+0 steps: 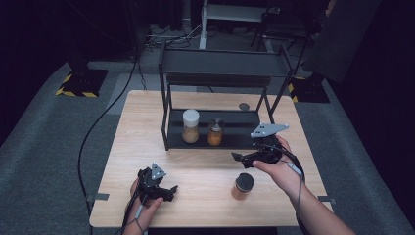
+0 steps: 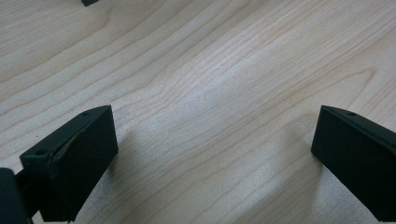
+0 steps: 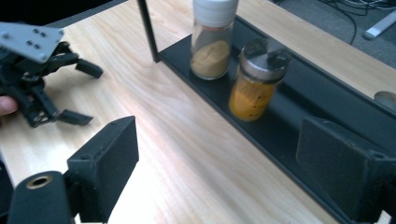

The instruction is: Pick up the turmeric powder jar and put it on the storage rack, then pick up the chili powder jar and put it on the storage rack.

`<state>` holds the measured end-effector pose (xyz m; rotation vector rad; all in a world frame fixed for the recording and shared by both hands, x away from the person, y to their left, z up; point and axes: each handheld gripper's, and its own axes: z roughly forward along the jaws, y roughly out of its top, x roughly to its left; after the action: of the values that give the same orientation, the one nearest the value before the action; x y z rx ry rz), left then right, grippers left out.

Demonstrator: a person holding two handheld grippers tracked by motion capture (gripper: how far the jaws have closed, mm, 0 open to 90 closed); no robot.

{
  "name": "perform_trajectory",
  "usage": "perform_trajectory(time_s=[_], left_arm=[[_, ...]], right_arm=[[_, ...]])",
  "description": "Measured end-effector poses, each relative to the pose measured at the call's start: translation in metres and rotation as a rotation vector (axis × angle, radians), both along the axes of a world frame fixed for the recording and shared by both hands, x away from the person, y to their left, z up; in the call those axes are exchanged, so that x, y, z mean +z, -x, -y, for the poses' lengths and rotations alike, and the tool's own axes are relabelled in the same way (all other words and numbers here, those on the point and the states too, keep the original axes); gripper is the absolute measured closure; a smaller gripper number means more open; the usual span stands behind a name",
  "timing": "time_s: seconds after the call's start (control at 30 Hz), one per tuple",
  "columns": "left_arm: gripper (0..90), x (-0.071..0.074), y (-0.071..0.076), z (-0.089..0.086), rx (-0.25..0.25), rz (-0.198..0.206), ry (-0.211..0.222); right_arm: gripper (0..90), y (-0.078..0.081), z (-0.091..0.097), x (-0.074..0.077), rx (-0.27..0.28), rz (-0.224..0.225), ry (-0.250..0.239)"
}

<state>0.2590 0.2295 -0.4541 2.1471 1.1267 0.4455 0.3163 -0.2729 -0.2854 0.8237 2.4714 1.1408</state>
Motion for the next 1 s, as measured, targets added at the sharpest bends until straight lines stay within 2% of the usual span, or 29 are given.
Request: perform_trajectory(time_s=[0.37,0.53,0.73,1.0], left_arm=[[0.1,0.0,0.0,0.0,0.0,0.0,0.0],[0.1,0.0,0.0,0.0,0.0,0.0,0.0],[0.1,0.0,0.0,0.0,-0.001,0.0,0.0],[0.2,0.0,0.0,0.0,0.0,0.0,0.0]], right_arm=[[13.2,0.026,0.007,-0.012,0.024,0.003,0.002],[13.3,0.04,0.006,-0.02,0.016,0.032,0.043],[13.3,0.044,0.01,-0.037,0.016,0.003,0.039],[13.1,0.048,0.009,-0.055,0.012,-0.016,0.065]])
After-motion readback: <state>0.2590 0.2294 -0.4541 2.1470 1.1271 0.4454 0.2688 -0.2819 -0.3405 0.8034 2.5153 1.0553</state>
